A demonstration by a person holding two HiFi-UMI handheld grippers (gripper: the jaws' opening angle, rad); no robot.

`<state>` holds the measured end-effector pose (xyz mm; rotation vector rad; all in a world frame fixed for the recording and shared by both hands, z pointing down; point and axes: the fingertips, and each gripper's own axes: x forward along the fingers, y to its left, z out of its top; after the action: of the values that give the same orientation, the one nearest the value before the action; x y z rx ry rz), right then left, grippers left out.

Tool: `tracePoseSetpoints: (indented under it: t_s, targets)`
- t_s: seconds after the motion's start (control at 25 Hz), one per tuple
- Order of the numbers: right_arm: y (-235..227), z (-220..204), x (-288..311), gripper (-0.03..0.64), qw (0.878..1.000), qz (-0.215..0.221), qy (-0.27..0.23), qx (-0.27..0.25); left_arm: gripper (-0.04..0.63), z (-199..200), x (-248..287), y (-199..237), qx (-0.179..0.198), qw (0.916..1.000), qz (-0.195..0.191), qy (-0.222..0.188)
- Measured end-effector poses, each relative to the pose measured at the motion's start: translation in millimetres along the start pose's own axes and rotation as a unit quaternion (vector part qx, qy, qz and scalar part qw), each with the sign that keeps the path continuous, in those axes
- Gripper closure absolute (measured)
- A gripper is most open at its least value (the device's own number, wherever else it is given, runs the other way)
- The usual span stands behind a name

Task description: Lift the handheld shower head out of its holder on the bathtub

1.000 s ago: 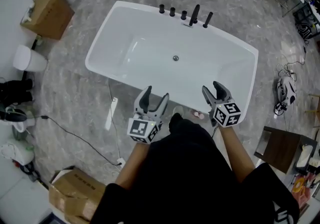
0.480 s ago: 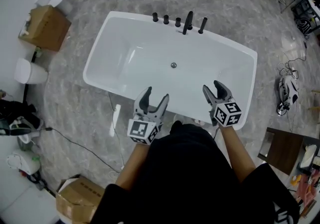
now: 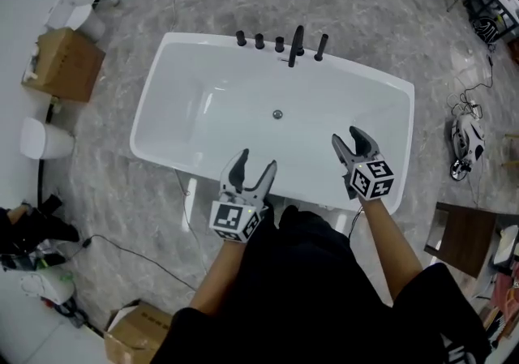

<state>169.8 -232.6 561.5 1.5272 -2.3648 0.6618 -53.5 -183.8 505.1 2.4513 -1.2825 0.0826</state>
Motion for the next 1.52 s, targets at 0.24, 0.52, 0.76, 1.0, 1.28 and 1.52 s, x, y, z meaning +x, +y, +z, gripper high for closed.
tracePoseSetpoints:
  t_s: [0.24,0.52,0.76,1.0,1.28,1.52]
  targets:
    - [-28,24,39,0.408,0.999,-0.039,-0.024,0.010,0.327,-2,29,-3,0.005,0.9980,-0.057,0.026]
    - [-61,31,101,0.408,0.999,-0.049,-0.007,-0.006,0.327,-3,65,12,0.009,0.9967,-0.075,0.032]
    - [-91,25,150,0.408,0.999,-0.049,0.010,-0.017,0.326,-12,97,22,0.003,0.9965,-0.076,0.036]
    - [-120,18,208,0.408,0.999,-0.046,0.017,-0.009,0.326,-16,125,37,0.007,0.9960,-0.074,0.050]
    - [-175,5,263,0.405,0.998,-0.053,0.017,0.006,0.327,-37,166,37,-0.001,0.9957,-0.074,0.055]
    - [-216,0,307,0.403,0.998,-0.061,0.021,0.013,0.326,-53,193,43,-0.009,0.9959,-0.071,0.055]
